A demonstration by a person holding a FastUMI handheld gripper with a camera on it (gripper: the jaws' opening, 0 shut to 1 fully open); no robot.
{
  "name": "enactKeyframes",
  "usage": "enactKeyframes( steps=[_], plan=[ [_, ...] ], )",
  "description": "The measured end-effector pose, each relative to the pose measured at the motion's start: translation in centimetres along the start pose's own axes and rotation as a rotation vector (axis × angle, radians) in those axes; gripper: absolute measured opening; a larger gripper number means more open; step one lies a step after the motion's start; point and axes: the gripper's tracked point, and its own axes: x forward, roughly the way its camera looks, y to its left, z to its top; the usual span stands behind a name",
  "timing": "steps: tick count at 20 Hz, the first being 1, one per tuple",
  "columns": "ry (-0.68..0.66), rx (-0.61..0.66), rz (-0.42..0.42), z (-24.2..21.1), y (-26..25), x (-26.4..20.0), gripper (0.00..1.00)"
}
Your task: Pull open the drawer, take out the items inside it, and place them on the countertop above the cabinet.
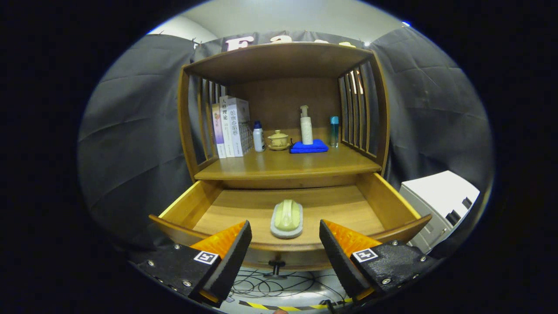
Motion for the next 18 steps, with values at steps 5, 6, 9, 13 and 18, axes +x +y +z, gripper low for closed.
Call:
enactKeyframes(
  steps=[5, 6, 9, 13, 18],
  plan=[
    [0.057, -0.009, -0.050, 3.3, -0.8, 3.7, 0.96],
    [0.075, -0.005, -0.051, 3.5, -0.7, 4.5, 0.96],
    [0.132, -0.004, -0.070, 3.5, -1.3, 7.0, 0.96],
    [0.206, 0.022, -0.091, 2.8, -1.6, 9.8, 0.96],
    [0.318, 0.012, -0.130, 0.9, -2.0, 12.9, 0.96]
  ],
)
